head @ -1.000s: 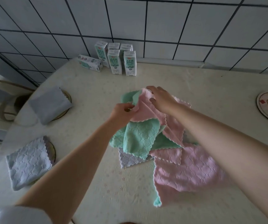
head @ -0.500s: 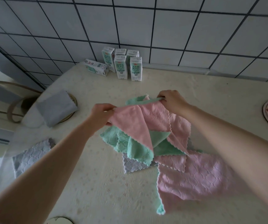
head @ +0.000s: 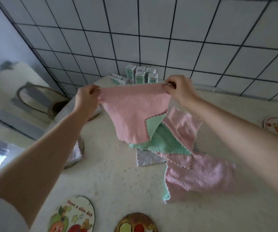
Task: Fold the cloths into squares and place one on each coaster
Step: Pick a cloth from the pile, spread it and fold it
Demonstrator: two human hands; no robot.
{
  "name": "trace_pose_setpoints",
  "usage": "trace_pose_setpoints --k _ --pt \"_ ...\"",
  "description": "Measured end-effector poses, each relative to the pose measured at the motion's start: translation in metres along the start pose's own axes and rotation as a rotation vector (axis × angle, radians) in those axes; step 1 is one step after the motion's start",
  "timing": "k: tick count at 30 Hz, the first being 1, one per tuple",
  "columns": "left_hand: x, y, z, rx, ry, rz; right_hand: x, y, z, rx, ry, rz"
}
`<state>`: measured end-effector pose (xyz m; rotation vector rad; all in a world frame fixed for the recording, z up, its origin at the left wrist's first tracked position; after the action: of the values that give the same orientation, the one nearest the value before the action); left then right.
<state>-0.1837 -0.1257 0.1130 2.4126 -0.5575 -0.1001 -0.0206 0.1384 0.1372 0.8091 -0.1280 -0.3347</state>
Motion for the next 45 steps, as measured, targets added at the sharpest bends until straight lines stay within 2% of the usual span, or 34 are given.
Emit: trace_pose_setpoints --k 7,10,16,21,27,37,40,45 --pt "0.063 0.075 -0.015 -0.174 -0.297 -0.237 0.038 -0.002 0.07 0.093 0.157 -0.139" --pt "0.098 0.089 -0.002 -0.215 -0.406 -0.264 0.059 -0.027 0.079 0.068 0.203 -0.076" --pt "0.182 0.078 0.077 -0.34 -0.519 -0.096 0.14 -0.107 0.067 0.142 0.106 0.136" --pt "0.253 0.047 0.176 -0.38 -0.457 0.171 0.216 -0.202 0.037 0.132 -0.067 0.353" --pt "0.313 0.027 0.255 -0.391 -0.412 0.366 0.304 -0.285 0.019 0.18 -0.179 0.55" --pt "0.347 0.013 0.287 -0.504 -0.538 0.532 0.364 -0.323 0.008 0.349 -0.073 0.634" --pt "0.352 0.011 0.296 -0.573 -0.518 0.62 0.372 -0.324 0.007 0.337 -0.05 0.628" --pt "0.344 0.006 0.291 -0.696 -0.478 0.685 0.354 -0.318 0.006 0.294 -0.137 0.623"
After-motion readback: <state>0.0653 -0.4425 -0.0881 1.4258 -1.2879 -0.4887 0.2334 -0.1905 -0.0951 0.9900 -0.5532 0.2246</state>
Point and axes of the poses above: each hand's wrist, its own x-axis away from the middle knuckle, its own y-axis out of the back of the hand, z = x × y, the point moved 7 cm from there along -x, towards the middle knuckle, and after that the axes turned 13 degrees about z, right-handed, at the moved point
